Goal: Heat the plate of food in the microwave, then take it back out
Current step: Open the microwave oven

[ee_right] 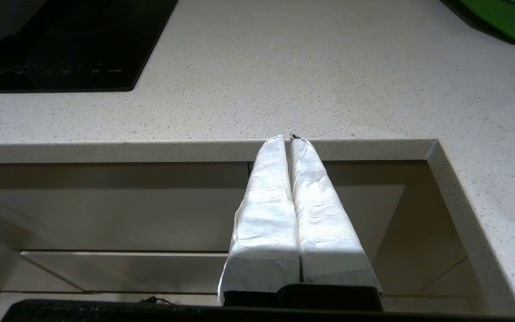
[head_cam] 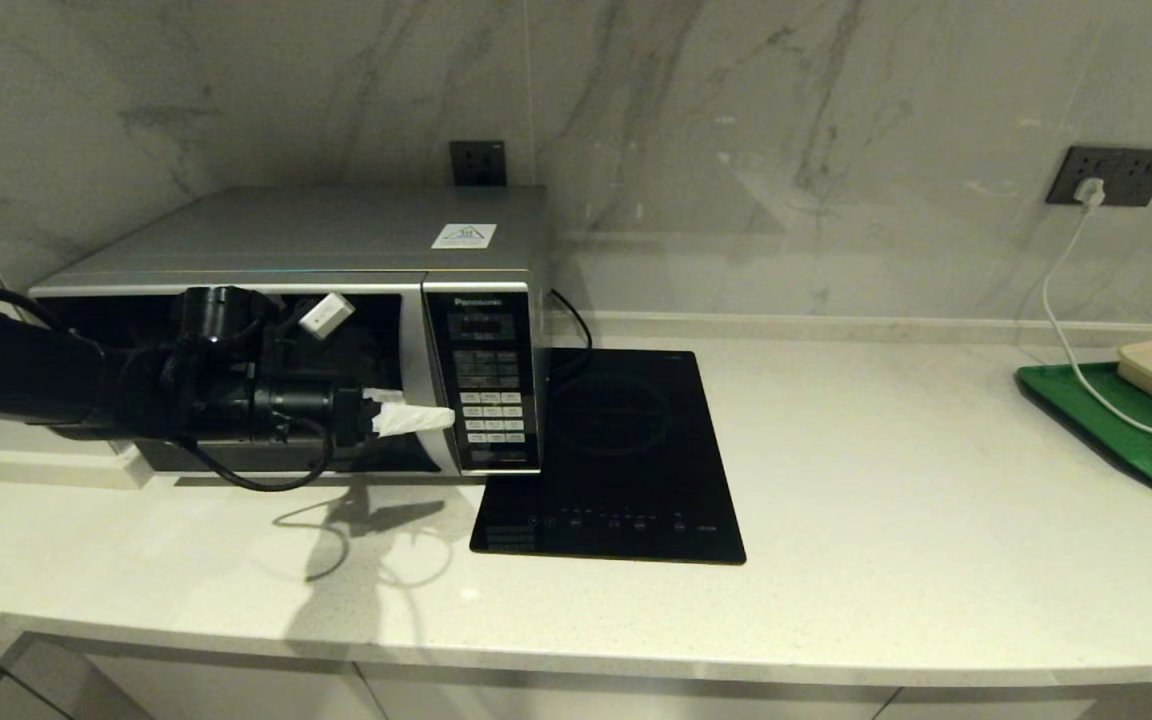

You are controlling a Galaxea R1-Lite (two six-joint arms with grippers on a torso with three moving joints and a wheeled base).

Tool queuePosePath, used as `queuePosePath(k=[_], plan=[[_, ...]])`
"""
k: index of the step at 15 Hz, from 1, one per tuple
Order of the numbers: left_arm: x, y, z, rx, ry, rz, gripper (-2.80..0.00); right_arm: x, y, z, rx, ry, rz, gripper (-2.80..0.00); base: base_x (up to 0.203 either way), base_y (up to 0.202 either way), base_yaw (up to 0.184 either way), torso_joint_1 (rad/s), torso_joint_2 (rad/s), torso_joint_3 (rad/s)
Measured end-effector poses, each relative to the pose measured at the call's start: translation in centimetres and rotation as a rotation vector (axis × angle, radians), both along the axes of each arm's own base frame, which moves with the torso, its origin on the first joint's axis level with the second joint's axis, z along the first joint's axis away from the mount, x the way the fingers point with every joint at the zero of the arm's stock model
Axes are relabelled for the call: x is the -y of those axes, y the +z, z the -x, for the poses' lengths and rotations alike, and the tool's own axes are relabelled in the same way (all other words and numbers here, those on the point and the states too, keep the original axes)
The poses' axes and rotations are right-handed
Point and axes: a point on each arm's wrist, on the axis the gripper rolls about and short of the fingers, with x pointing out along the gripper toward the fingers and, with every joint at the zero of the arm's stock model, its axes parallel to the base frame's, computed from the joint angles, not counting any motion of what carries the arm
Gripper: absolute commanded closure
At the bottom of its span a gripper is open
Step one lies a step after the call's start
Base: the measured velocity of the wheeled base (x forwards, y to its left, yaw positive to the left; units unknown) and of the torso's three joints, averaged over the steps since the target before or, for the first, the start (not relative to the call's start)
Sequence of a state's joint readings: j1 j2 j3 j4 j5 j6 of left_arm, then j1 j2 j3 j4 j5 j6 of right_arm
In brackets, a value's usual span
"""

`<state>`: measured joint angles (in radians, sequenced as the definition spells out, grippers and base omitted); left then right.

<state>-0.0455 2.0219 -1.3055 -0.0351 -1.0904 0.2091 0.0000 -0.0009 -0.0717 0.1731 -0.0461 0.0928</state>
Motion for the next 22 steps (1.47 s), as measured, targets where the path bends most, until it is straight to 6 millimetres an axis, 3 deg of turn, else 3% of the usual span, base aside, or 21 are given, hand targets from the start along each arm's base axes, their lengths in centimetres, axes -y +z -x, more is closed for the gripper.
queuePosePath(k=[6, 14, 17, 20, 21, 22], plan=[[-0.3, 0.4, 1.5, -0.176, -0.047, 0.109, -2.8, 0.0, 0.0, 0.0, -0.001, 0.0, 0.0, 0.0, 0.0, 0.0, 0.0, 0.0, 0.0, 0.0], [-3.0, -1.4, 3.5, -0.192, 0.014, 0.09, -2.8, 0.0, 0.0, 0.0, -0.001, 0.001, 0.0, 0.0, 0.0, 0.0, 0.0, 0.0, 0.0, 0.0], [-4.2, -2.7, 5.4, -0.212, 0.075, 0.046, -2.8, 0.0, 0.0, 0.0, -0.001, 0.0, 0.0, 0.0, 0.0, 0.0, 0.0, 0.0, 0.0, 0.0], [-5.8, -2.5, 8.2, -0.203, 0.131, 0.037, -2.8, 0.0, 0.0, 0.0, -0.001, 0.0, 0.001, 0.0, 0.0, 0.0, 0.0, 0.0, 0.0, 0.0], [-6.1, -2.2, 9.3, -0.194, 0.146, 0.036, -1.1, 0.0, 0.0, 0.0, -0.001, 0.001, 0.0, 0.0, 0.0, 0.0, 0.0, 0.0, 0.0, 0.0], [-6.4, -1.7, 10.4, -0.18, 0.161, 0.035, 0.0, 0.0, 0.0, 0.0, -0.001, 0.001, 0.0, 0.0, 0.0, 0.0, 0.0, 0.0, 0.0, 0.0]])
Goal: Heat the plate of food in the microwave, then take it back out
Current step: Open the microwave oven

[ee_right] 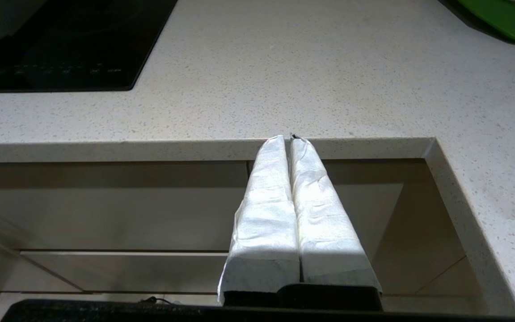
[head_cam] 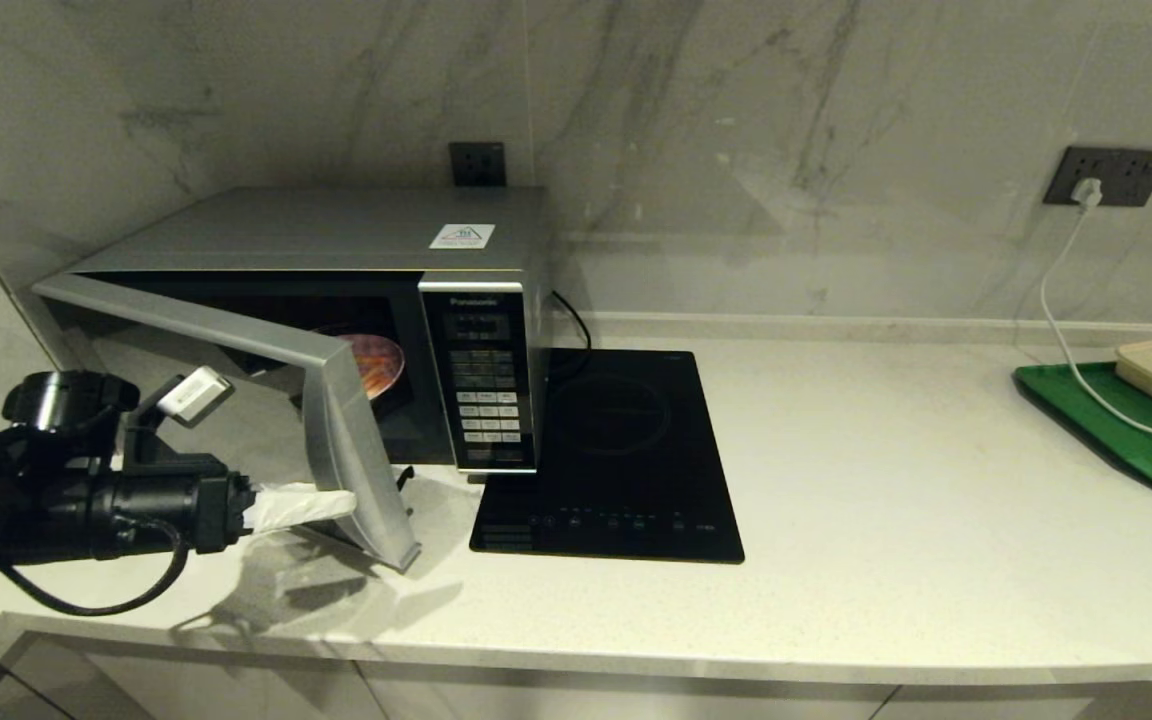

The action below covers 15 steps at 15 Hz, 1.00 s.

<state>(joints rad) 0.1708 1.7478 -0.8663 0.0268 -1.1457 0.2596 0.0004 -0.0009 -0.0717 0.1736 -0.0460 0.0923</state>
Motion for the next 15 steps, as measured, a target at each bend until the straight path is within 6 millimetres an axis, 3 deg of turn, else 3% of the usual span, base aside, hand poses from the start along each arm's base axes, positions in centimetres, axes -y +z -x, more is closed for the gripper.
queuePosePath(k=[5, 10, 13, 15], plan=[[-0.5, 3.5, 7.2, 0.125, 0.083, -0.041, 0.0, 0.0, 0.0, 0.0, 0.0, 0.0, 0.0, 0.0, 0.0, 0.0, 0.0, 0.0, 0.0, 0.0], [1.2, 6.8, 16.7, 0.237, 0.234, -0.174, 0.0, 0.0, 0.0, 0.0, 0.0, 0.0, 0.0, 0.0, 0.0, 0.0, 0.0, 0.0, 0.0, 0.0], [2.4, 7.8, 21.4, 0.348, 0.395, -0.336, 0.0, 0.0, 0.0, 0.0, 0.0, 0.0, 0.0, 0.0, 0.0, 0.0, 0.0, 0.0, 0.0, 0.0], [2.8, 7.5, 23.1, 0.357, 0.445, -0.381, 0.0, 0.0, 0.0, 0.0, 0.001, 0.0, 0.0, 0.0, 0.0, 0.0, 0.0, 0.0, 0.0, 0.0]])
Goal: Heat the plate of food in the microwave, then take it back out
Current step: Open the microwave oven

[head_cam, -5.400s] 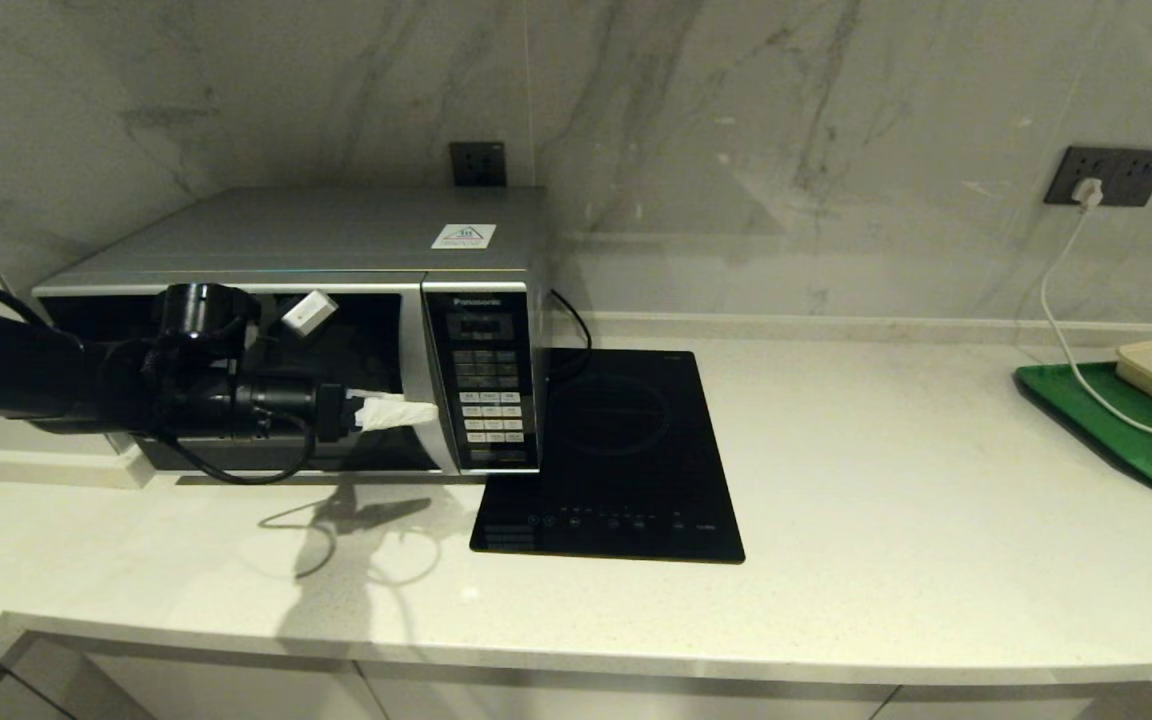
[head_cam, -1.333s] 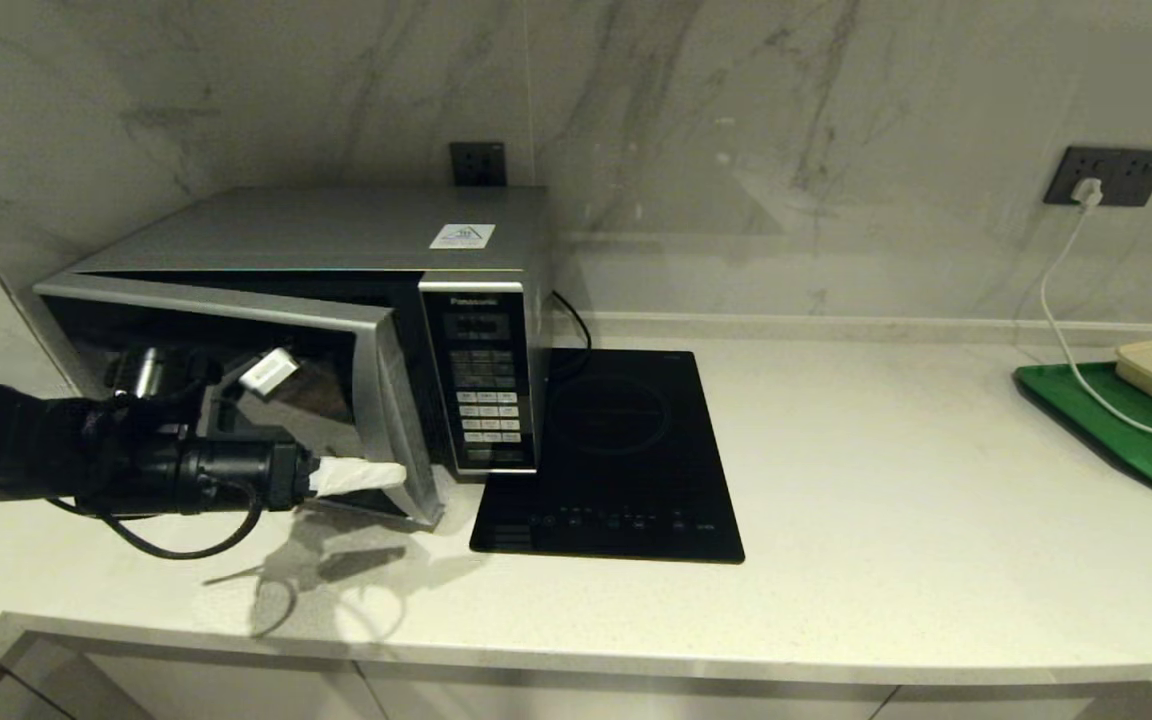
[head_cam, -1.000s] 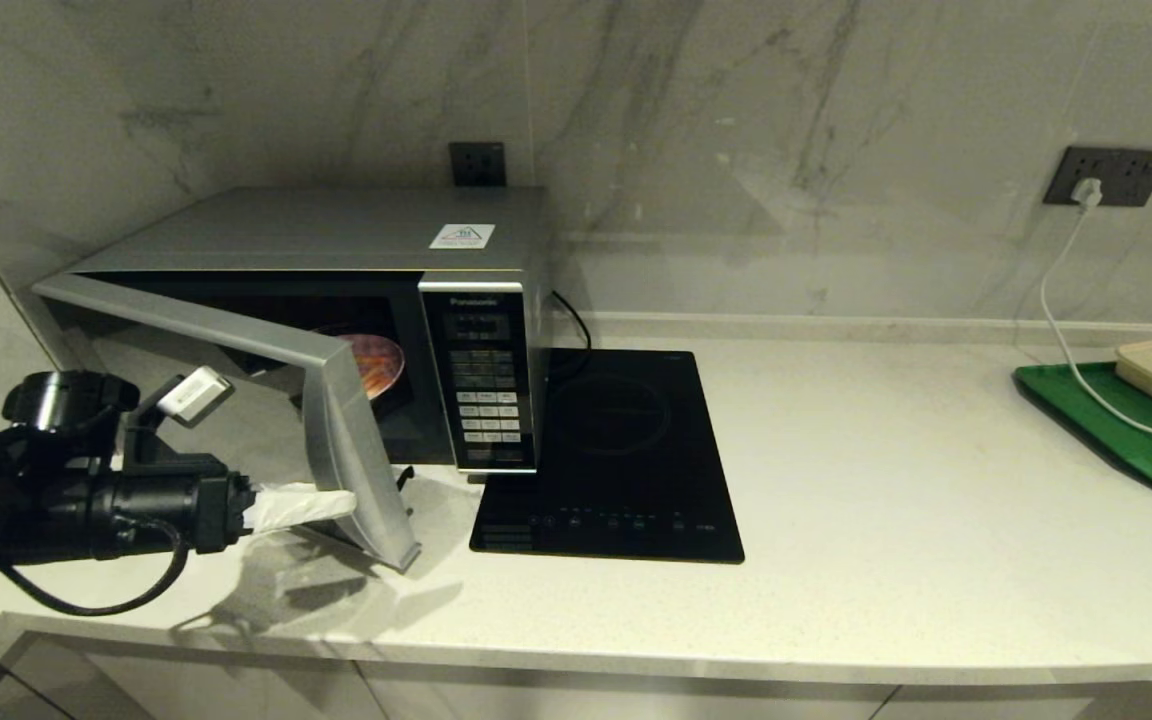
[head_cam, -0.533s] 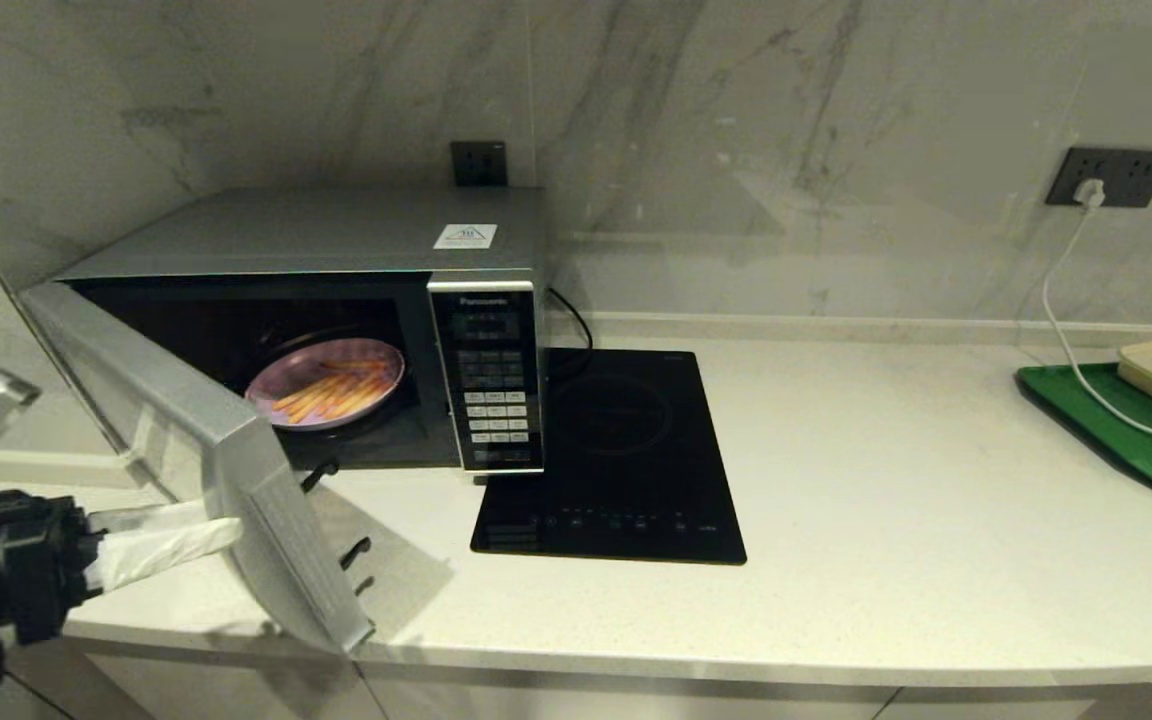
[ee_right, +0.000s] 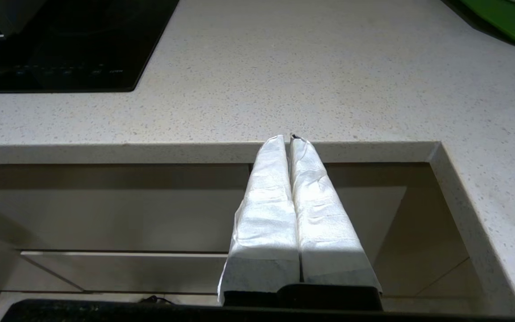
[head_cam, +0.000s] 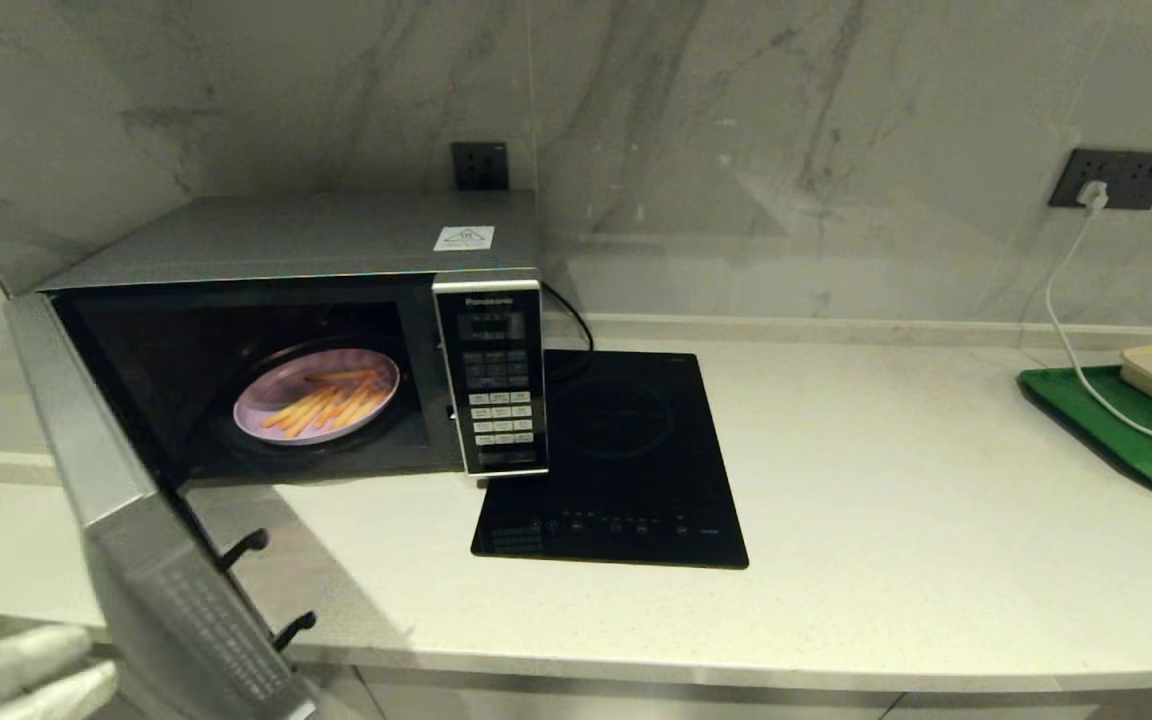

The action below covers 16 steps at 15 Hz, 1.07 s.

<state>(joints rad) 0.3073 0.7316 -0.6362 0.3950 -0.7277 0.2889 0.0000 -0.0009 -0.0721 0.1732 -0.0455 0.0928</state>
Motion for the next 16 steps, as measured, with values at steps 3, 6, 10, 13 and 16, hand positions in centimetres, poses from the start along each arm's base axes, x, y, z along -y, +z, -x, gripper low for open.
queuePosePath(k=[3, 6, 10, 13, 16], plan=[[-0.6, 0.2, -1.3, -0.023, 0.093, -0.042, 0.0, 0.0, 0.0, 0.0, 0.0, 0.0, 0.0, 0.0, 0.0, 0.0, 0.0, 0.0, 0.0, 0.0], [-2.1, 0.8, -4.0, -0.011, 0.322, -0.142, 0.0, 0.0, 0.0, 0.0, -0.001, 0.0, 0.0, 0.0, 0.0, 0.0, 0.0, 0.0, 0.0, 0.0], [-2.3, 1.1, -4.5, 0.029, 0.365, -0.154, 0.0, 0.0, 0.0, 0.0, -0.001, 0.0, 0.0, 0.0, 0.0, 0.0, 0.0, 0.0, 0.0, 0.0], [-1.1, 3.4, -3.4, 0.128, 0.248, -0.053, 0.0, 0.0, 0.0, 0.0, -0.001, 0.0, 0.0, 0.0, 0.0, 0.0, 0.0, 0.0, 0.0, 0.0], [-0.3, 7.8, -3.1, 0.244, 0.194, 0.032, 0.0, 0.0, 0.0, 0.0, -0.001, 0.0, 0.0, 0.0, 0.0, 0.0, 0.0, 0.0, 0.0, 0.0]])
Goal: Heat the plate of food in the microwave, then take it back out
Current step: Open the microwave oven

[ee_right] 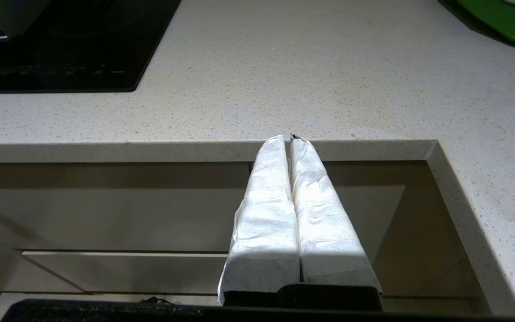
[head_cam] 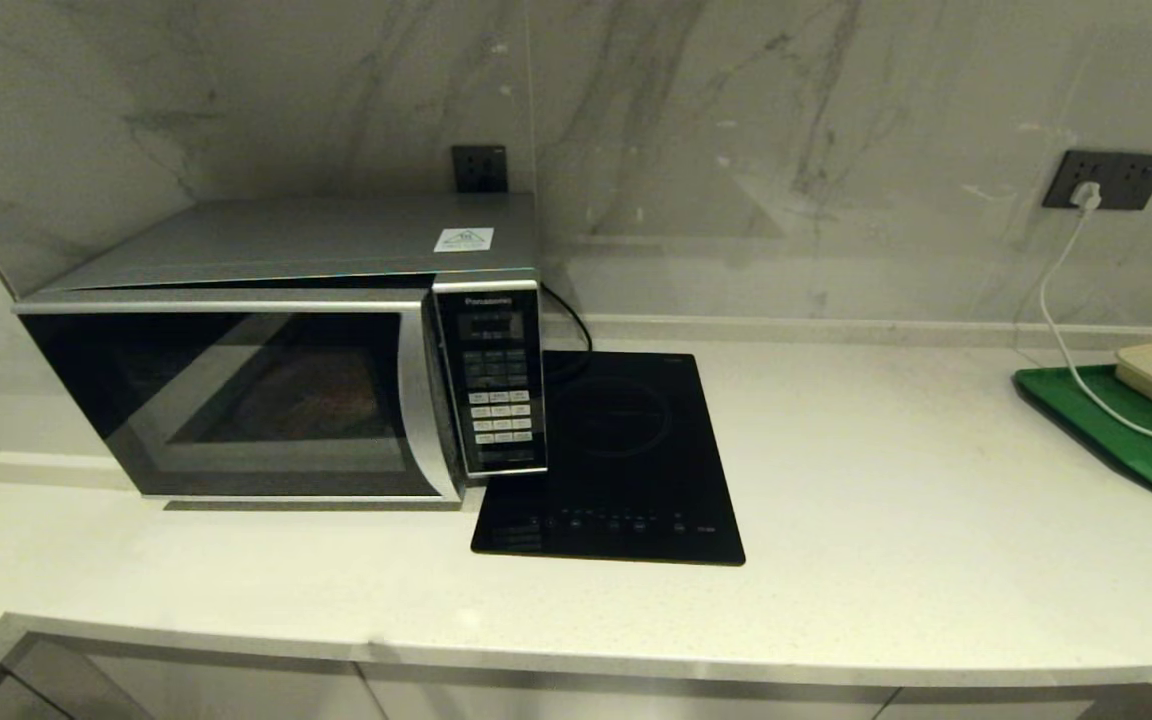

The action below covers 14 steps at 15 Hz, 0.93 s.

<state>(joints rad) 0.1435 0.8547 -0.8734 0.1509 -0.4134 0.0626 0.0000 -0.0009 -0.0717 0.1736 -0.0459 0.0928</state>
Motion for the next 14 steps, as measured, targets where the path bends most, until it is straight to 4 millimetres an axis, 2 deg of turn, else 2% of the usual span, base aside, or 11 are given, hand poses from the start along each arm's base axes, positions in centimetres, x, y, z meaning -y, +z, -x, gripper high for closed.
queuePosePath(k=[3, 6, 9, 10, 12, 14], plan=[[0.3, 3.7, -2.6, 0.073, 0.005, -0.041, 0.0, 0.0, 0.0, 0.0, 0.0, 0.0, 0.0, 0.0, 0.0, 0.0, 0.0, 0.0, 0.0, 0.0], [1.0, 5.1, -8.9, 0.122, 0.109, -0.077, 0.0, 0.0, 0.0, 0.0, 0.0, 0.0, 0.0, 0.0, 0.0, 0.0, 0.0, 0.0, 0.0, 0.0], [2.5, 4.3, -16.9, 0.237, 0.265, -0.152, 0.0, 0.0, 0.0, 0.0, 0.0, 0.0, 0.0, 0.0, 0.0, 0.0, 0.0, 0.0, 0.0, 0.0], [3.5, 3.9, -18.9, 0.288, 0.297, -0.177, 0.0, 0.0, 0.0, 0.0, 0.0, 0.0, 0.0, 0.0, 0.0, 0.0, 0.0, 0.0, 0.0, 0.0], [6.1, 3.1, -21.4, 0.339, 0.282, -0.19, 0.0, 0.0, 0.0, 0.0, 0.0, 0.0, 0.0, 0.0, 0.0, 0.0, 0.0, 0.0, 0.0, 0.0], [8.2, 1.5, -22.5, 0.246, 0.222, -0.179, 0.0, 0.0, 0.0, 0.0, 0.0, 0.0, 0.0, 0.0, 0.0, 0.0, 0.0, 0.0, 0.0, 0.0]])
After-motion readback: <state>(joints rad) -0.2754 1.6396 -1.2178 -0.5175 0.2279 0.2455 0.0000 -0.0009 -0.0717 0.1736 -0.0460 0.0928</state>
